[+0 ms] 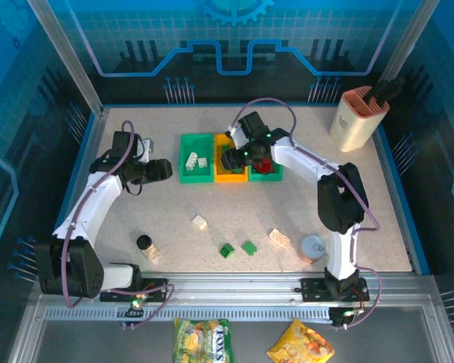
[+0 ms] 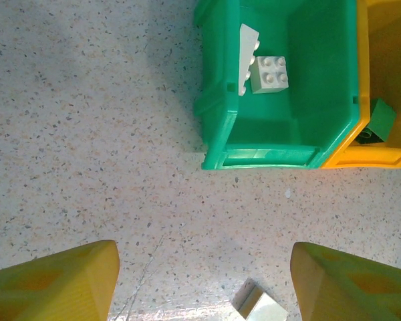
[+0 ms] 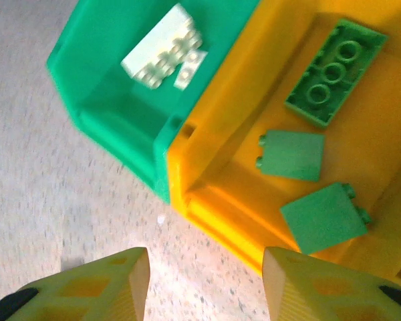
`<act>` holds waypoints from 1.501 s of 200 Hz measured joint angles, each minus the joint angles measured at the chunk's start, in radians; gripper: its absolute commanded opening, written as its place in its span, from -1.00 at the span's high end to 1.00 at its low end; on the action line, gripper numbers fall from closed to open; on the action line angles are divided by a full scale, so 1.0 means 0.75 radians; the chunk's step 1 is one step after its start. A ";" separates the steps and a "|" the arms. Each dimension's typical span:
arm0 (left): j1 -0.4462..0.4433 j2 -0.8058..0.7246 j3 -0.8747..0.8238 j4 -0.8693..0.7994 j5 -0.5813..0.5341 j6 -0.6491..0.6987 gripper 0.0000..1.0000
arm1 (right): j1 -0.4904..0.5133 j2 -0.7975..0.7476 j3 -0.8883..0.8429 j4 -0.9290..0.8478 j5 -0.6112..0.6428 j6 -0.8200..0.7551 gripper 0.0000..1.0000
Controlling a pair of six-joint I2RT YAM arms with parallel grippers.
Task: Sort the legos into containers by color
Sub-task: Pick up the lego from the bottom-center of the table.
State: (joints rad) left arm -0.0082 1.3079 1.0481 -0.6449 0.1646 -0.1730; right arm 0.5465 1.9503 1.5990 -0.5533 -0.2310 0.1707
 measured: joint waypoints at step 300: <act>0.003 0.003 0.000 -0.001 -0.094 0.025 -0.40 | 0.694 -0.262 -0.554 -0.211 0.176 -1.457 -0.27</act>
State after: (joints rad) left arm -0.0063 1.3102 1.0481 -0.6456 0.0940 -0.1539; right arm 1.0668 1.7538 1.1831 -0.7113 -0.0986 -0.9222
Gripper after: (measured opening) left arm 0.701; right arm 0.635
